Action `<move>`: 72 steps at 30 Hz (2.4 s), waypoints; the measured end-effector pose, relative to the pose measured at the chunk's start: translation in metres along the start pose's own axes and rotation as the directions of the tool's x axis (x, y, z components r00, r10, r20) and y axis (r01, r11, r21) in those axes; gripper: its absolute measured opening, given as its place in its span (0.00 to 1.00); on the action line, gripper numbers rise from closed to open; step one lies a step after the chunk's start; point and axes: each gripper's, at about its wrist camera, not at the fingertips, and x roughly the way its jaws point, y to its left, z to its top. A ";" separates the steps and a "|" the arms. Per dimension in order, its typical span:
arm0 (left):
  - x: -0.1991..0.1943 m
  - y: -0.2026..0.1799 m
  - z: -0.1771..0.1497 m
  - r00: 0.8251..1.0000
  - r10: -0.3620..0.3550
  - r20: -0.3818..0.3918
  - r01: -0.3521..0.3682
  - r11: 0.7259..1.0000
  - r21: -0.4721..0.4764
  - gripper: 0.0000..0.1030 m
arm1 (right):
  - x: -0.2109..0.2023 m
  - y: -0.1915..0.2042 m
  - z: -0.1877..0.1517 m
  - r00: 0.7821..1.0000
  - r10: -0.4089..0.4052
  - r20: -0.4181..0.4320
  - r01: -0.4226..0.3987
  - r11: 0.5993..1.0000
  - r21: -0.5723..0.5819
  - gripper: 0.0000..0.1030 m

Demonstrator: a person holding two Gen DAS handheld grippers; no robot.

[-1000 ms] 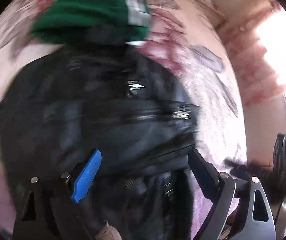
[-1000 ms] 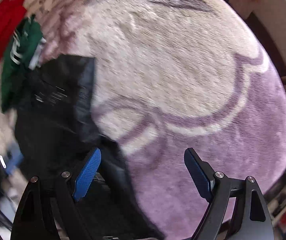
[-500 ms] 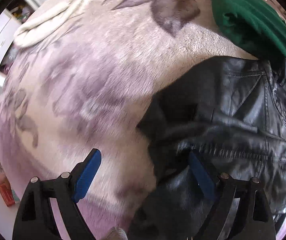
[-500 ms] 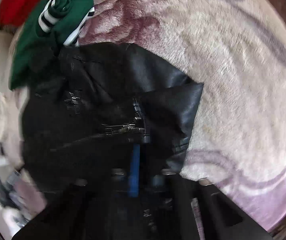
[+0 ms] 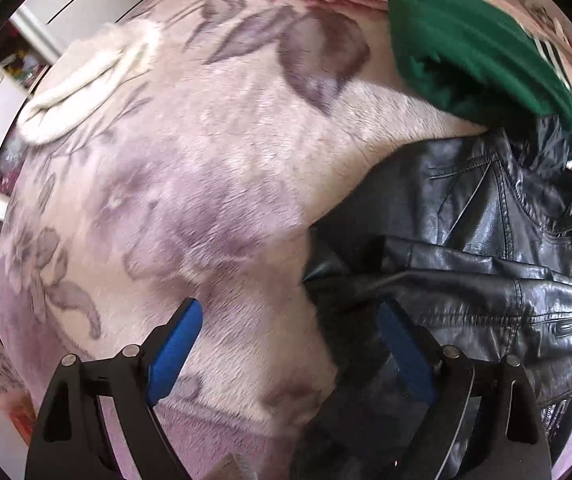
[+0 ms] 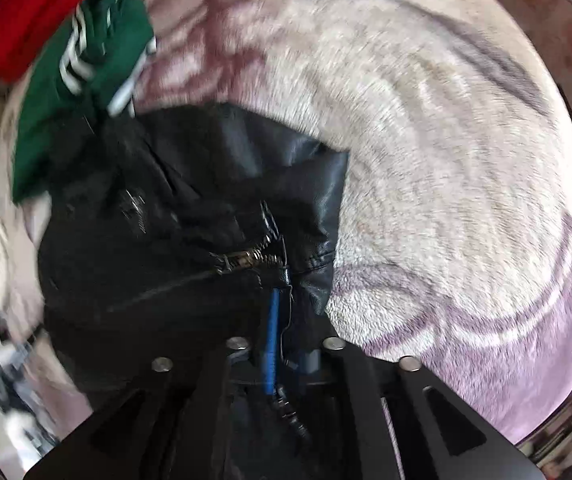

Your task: Fold large clothes

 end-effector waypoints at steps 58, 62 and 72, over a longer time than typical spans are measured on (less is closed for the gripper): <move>-0.105 -0.335 -0.264 0.896 0.441 -0.059 -0.402 0.860 0.314 0.92 | -0.023 -0.170 0.038 0.965 -0.080 -0.248 0.030 0.979 -0.202 0.48; -0.083 -0.377 -0.291 0.886 0.460 -0.056 -0.414 0.841 0.348 0.92 | -0.016 -0.207 0.037 0.964 -0.107 -0.245 0.071 0.986 -0.149 0.48; -0.014 -0.411 -0.309 0.788 0.615 0.027 -0.561 0.699 0.443 0.93 | -0.019 -0.208 0.058 0.971 -0.128 -0.203 0.100 0.984 -0.145 0.48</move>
